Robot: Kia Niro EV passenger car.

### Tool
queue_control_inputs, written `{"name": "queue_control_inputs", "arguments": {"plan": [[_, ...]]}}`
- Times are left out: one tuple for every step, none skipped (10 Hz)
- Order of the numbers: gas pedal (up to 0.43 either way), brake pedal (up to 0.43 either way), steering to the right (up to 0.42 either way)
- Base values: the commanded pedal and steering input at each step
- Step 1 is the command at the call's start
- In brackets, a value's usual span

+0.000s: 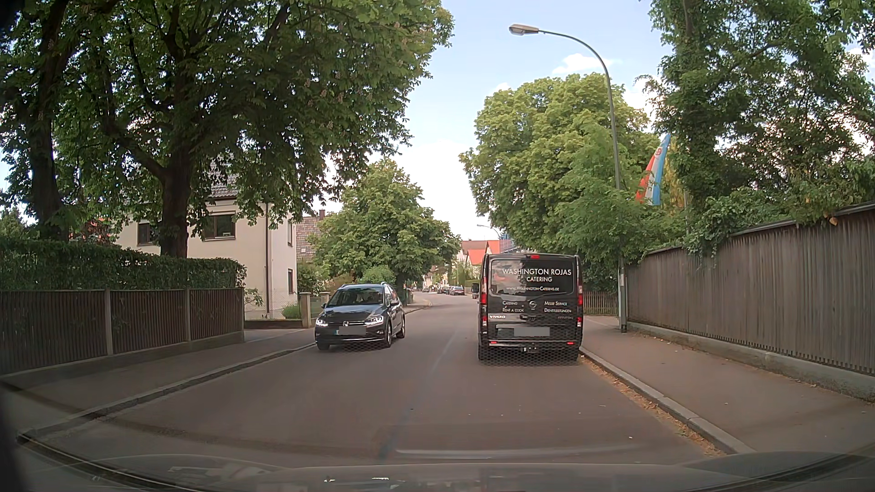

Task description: Follow the waypoints while adhering to traffic rules and regulations

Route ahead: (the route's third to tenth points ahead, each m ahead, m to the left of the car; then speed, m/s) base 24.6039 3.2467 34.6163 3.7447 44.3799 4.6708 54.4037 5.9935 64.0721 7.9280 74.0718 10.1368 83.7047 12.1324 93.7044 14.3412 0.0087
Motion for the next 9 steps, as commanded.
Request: {"name": "queue_control_inputs", "arguments": {"plan": [[0.000, 0.518, -0.054], [0.000, 0.488, -0.054], [0.000, 0.427, -0.054], [0.000, 0.402, -0.054], [0.000, 0.402, -0.054], [0.000, 0.396, -0.054], [0.000, 0.390, -0.054], [0.000, 0.372, -0.054], [0.000, 0.354, -0.054]]}}
